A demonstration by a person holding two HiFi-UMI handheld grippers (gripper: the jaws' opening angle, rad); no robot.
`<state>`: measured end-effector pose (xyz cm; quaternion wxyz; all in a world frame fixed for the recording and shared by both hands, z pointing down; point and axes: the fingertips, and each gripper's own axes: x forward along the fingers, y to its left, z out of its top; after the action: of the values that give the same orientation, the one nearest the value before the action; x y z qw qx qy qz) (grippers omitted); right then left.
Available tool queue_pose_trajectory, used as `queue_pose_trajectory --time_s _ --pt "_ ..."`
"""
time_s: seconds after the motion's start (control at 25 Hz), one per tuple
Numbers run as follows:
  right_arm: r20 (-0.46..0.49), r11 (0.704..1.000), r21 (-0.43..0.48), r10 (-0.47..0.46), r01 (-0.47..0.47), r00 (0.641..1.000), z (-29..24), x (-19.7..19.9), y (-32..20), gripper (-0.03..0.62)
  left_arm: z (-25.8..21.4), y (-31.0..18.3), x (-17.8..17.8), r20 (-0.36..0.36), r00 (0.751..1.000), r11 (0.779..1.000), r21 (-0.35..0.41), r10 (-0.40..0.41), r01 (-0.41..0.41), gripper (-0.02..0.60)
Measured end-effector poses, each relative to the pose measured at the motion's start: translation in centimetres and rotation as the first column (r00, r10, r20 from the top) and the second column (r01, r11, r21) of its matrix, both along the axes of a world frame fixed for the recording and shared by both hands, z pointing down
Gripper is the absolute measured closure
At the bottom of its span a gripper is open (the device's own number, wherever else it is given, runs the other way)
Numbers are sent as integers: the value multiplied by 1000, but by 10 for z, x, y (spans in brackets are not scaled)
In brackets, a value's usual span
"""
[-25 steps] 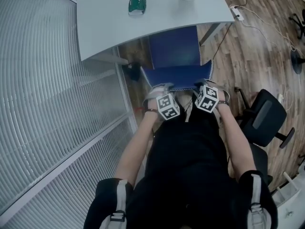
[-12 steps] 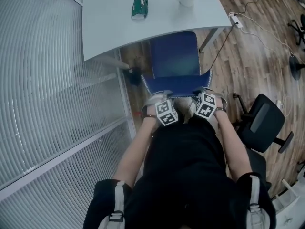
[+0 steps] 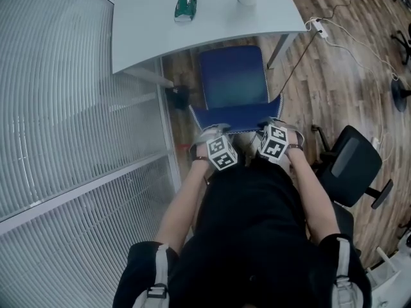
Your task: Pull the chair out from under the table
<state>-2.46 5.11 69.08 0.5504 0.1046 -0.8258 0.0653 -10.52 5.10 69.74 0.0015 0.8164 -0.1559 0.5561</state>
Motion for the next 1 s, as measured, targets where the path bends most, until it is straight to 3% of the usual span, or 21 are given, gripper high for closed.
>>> queue_pose_trajectory --time_s 0.8,1.0 --pt "40 998 43 -54 52 998 -11 48 62 490 -12 66 50 -5 997 997 13 -82 82 479" --pt "39 997 31 -69 68 997 -6 54 82 490 -9 86 56 -5 996 995 -20 -94 94 479"
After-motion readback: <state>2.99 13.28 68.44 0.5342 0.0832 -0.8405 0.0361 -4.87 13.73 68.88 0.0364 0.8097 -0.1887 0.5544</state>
